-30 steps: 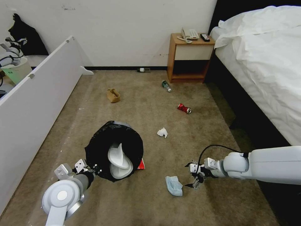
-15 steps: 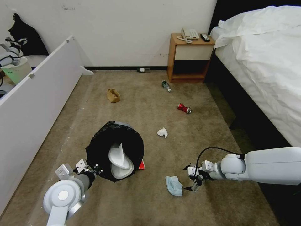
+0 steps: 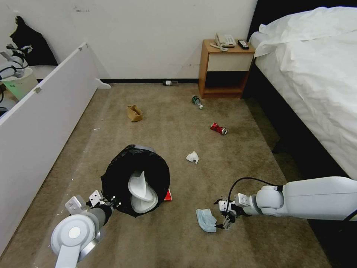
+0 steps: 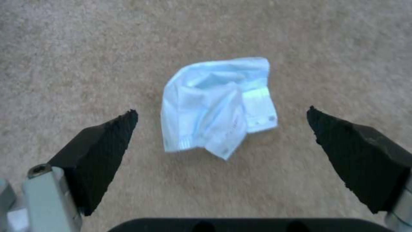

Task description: Pick up the trash bin and place the garbage on the floor into it.

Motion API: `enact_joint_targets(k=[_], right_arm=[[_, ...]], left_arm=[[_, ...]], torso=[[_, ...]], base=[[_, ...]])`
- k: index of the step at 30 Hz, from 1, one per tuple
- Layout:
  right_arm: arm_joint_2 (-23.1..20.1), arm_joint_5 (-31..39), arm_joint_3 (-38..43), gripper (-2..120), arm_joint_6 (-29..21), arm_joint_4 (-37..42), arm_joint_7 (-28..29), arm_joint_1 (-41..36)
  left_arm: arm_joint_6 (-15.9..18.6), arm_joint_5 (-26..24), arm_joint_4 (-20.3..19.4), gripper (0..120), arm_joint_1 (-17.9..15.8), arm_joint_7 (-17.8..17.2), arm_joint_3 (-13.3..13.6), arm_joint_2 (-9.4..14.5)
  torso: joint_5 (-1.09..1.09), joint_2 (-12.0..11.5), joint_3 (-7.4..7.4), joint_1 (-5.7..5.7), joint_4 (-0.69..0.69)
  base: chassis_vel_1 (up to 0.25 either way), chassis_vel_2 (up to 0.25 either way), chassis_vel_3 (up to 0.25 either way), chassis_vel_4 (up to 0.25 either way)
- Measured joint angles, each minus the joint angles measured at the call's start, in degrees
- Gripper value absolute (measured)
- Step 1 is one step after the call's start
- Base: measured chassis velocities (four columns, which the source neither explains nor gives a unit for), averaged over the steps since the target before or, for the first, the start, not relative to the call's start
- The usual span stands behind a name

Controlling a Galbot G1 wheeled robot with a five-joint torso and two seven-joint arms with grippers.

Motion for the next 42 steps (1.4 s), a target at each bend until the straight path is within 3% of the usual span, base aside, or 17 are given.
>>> enact_joint_targets(k=[19,42], right_arm=[[-2.54,-1.16,1.78,100,1.59,-4.33,-0.23,-4.09],[-5.25,-2.67,1.72,100,3.05,-8.04,-1.03,-4.09]], left_arm=[[0.00,0.05,-0.08,0,0.65,0.15,0.24,0.51],[0.00,1.89,-0.26,0,1.24,0.48,0.54,-1.26]], torso=[[0.00,0.00,0.00,0.00,0.00],[0.00,0.00,0.00,0.00,0.00]], base=[[0.000,0.000,0.000,0.000],[0.000,0.000,0.000,0.000]])
